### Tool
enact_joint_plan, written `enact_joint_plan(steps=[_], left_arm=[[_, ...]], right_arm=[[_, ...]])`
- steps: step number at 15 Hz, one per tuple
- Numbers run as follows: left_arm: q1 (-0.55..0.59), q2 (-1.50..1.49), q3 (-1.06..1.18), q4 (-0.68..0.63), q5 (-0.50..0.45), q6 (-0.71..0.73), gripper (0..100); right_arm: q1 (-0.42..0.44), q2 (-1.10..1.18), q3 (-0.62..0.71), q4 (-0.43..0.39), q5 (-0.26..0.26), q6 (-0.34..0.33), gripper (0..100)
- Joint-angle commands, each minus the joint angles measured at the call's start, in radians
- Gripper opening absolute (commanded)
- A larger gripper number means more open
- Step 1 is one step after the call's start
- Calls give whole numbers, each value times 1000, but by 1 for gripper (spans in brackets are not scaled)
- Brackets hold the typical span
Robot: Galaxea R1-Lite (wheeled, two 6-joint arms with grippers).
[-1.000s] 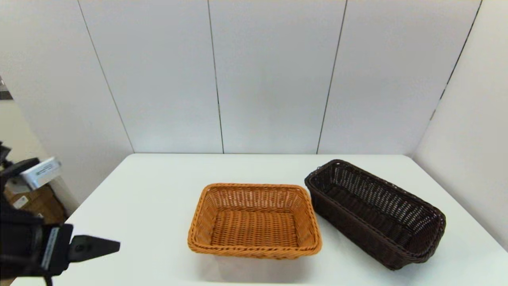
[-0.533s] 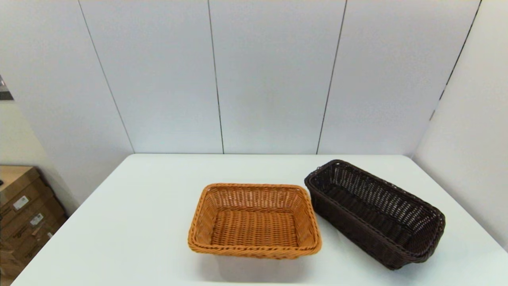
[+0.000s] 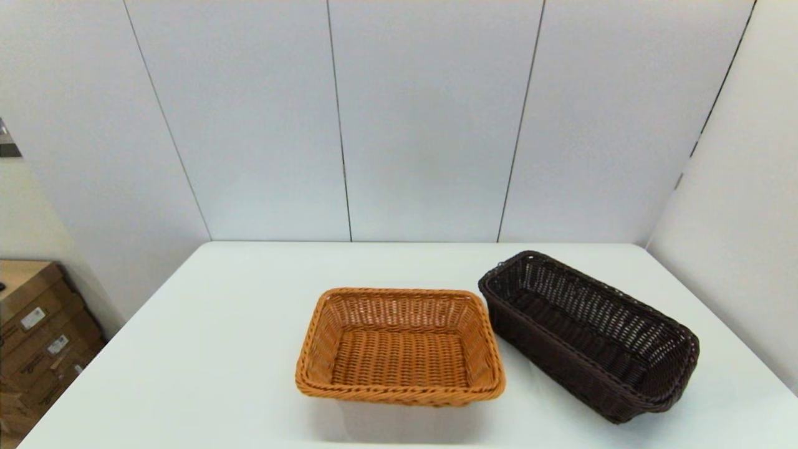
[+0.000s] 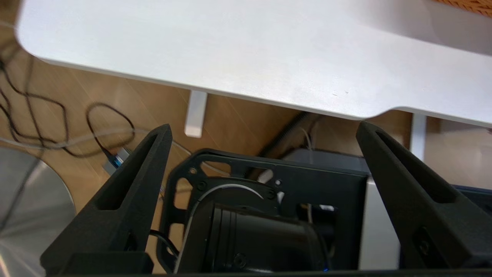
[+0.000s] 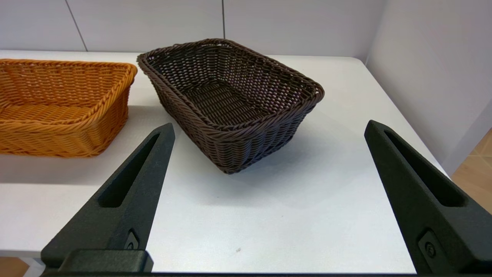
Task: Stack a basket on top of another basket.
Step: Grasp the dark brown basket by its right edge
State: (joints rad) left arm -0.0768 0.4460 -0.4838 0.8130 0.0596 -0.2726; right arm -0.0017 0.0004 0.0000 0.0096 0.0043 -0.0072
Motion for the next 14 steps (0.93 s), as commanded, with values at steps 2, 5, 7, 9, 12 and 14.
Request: enact_joint_plan(steps=[2,5,7,9,12,14], left_arm=[[66,-136,76,-9,0,19,100],[69,-262,120,-32,-6,167,100],[68,-277,134,-66,-7,188,100],[66,-291,188,-170,-14,228,100],[68,-362,264,-290,-35,277,100],[68,-412,277,-302,-60,279,100]], right_arm=[[0,0,0,0,0,0,100],[0,0,0,0,0,-2,100],[0,0,0,0,-1,0,100],[0,0,0,0,0,0,100],[0,0,0,0,0,0,100],[0,0,2,0,0,0,100]])
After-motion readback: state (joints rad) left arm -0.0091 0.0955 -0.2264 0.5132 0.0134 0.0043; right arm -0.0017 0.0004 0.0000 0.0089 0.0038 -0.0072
